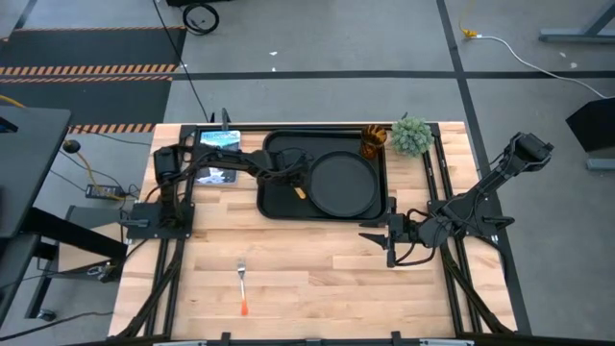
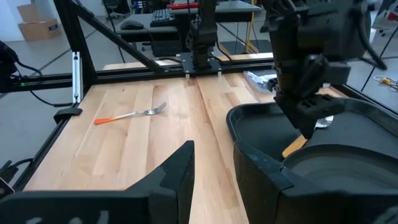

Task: Pick and place plate/cup/fork/spoon on tray
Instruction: Put the spoon to the left of the black plate on the black tray

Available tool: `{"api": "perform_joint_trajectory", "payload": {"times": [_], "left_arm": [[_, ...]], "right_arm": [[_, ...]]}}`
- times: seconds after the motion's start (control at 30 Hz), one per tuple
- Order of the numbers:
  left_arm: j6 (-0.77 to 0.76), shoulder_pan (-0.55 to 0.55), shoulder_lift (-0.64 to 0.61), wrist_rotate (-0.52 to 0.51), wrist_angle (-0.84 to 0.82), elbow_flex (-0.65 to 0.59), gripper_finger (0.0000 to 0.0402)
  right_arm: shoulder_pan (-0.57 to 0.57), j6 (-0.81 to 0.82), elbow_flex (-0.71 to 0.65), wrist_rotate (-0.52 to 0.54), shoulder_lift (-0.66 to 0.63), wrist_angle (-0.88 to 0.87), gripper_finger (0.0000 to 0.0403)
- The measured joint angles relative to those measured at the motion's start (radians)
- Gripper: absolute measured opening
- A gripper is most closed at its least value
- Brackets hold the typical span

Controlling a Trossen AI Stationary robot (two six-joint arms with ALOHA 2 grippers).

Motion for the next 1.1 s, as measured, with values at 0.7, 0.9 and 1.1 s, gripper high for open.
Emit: {"api": "perform_joint_trajectory", "payload": {"times": [0.7,0.9,1.1], "left_arm": [[0.087,0.002,0.044,0.092,0.014,0.003,0.0114],[0.131,-0.006,0.051,0.111,-0.027,0.042,0.0093],[0.129,-0.013,0.052,0.129,-0.023,0.072,0.0081]], "right_arm": [[0.002,-0.002,0.0,-0.003,0.0,0.019,0.0118],[0.002,-0.002,0.0,-0.003,0.0,0.021,0.0118],[0.002,-0.002,0.0,-0.003,0.0,0.031,0.0118]]}}
